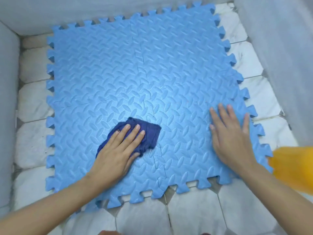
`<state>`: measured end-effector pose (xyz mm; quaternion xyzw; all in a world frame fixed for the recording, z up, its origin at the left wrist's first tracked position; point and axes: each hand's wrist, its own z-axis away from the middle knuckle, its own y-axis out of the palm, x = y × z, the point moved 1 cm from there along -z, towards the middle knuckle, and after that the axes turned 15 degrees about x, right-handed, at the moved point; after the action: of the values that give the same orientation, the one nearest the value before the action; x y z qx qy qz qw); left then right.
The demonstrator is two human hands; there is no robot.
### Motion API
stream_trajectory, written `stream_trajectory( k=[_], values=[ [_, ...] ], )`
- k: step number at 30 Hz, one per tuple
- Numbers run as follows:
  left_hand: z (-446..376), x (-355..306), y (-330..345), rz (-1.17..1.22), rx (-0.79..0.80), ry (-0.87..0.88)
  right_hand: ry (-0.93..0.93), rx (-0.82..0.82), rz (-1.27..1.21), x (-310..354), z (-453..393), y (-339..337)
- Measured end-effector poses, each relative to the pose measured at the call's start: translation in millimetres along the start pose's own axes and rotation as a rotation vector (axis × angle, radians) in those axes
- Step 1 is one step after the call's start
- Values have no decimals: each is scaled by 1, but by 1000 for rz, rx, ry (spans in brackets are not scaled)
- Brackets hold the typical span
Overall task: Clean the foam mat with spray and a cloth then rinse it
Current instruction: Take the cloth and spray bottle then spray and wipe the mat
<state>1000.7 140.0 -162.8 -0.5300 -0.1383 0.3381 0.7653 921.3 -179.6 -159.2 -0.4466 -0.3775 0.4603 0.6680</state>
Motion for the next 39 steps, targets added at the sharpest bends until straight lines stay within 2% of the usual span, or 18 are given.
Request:
stream_trajectory(
  k=[4, 8, 10, 13, 16, 19, 23, 26, 30, 35, 37, 39],
  values=[
    [-94, 2, -38, 121, -92, -106, 218, -10, -130, -47, 19, 2],
    [-175, -16, -74, 223, -147, -162, 270, -94, -287, -49, 19, 5],
    [-167, -45, -66, 144, -122, -40, 253, -114, -335, -51, 20, 8],
    [-103, -98, -36, -60, 21, 333, 240, -162, -406, -53, 22, 11],
    [-91, -108, -27, -110, 92, 476, 234, -195, -424, -52, 21, 14],
    [-162, -105, -55, -77, 13, 399, 244, -199, -413, -53, 21, 16],
    [-282, -102, -107, 67, -36, 145, 244, -185, -393, -53, 21, 17],
    [-317, -105, -122, 80, -28, 109, 233, -200, -383, -54, 21, 17],
    [-263, -111, -98, 42, -69, 228, 215, -223, -412, -55, 21, 17],
    [-111, -114, -38, -113, 82, 425, 201, -270, -498, -61, 21, 16],
    [-70, -112, -23, -140, 155, 448, 205, -286, -495, -63, 20, 16],
    [-76, -116, -22, -105, 145, 410, 208, -299, -487, -63, 20, 17]
  ],
)
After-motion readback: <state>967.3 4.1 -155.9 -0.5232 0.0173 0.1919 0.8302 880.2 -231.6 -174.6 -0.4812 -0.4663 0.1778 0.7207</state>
